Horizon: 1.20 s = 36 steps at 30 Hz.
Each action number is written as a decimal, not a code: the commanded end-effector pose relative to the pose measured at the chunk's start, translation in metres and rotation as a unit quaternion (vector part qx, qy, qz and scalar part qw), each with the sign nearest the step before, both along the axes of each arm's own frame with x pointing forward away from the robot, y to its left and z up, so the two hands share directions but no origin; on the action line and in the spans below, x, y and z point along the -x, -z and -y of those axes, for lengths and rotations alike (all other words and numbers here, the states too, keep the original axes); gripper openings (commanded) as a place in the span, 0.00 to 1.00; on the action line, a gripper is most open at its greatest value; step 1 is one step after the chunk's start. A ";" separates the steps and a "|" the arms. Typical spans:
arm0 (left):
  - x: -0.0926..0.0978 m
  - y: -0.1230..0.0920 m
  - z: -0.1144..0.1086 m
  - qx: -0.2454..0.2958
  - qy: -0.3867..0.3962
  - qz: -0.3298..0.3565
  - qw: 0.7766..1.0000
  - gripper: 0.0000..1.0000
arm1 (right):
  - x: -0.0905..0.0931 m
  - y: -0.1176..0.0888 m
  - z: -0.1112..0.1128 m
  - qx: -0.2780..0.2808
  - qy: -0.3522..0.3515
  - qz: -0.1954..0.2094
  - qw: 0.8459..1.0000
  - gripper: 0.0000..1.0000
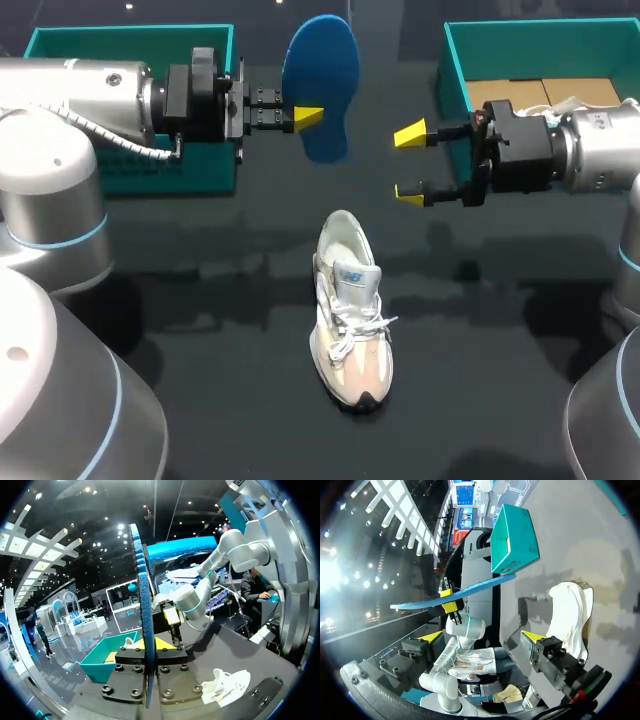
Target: Take the shoe out of the shoebox, open the shoe tongue, remove and reinsert the insole, then place the shoe into the shoebox
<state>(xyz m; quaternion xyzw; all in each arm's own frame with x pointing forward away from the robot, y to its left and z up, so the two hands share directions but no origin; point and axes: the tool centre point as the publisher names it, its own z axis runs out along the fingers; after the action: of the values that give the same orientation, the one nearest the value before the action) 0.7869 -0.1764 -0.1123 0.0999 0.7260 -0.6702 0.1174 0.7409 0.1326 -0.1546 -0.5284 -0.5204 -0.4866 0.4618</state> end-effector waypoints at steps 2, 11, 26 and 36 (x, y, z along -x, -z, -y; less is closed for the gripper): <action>0.013 0.005 -0.010 -0.016 -0.019 0.282 0.959 0.00 | 0.000 0.000 -0.002 0.001 0.001 -0.001 1.000 1.00; 0.010 0.021 -0.013 -0.029 0.014 0.394 0.918 0.00 | 0.000 0.000 -0.002 0.001 0.001 -0.001 1.000 1.00; 0.011 0.023 -0.013 -0.026 0.009 0.410 0.911 0.00 | 0.000 0.000 -0.002 0.001 0.001 -0.001 1.000 1.00; 0.001 0.032 -0.001 -0.049 -0.010 0.517 0.855 0.00 | 0.000 -0.005 -0.010 -0.002 -0.013 0.002 1.000 1.00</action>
<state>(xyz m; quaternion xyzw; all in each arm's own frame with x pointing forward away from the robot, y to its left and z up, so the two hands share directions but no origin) 0.7856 -0.1669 -0.1399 0.4245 0.6030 -0.4925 0.4623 0.7366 0.1374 -0.1498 -0.5205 -0.5253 -0.4851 0.4667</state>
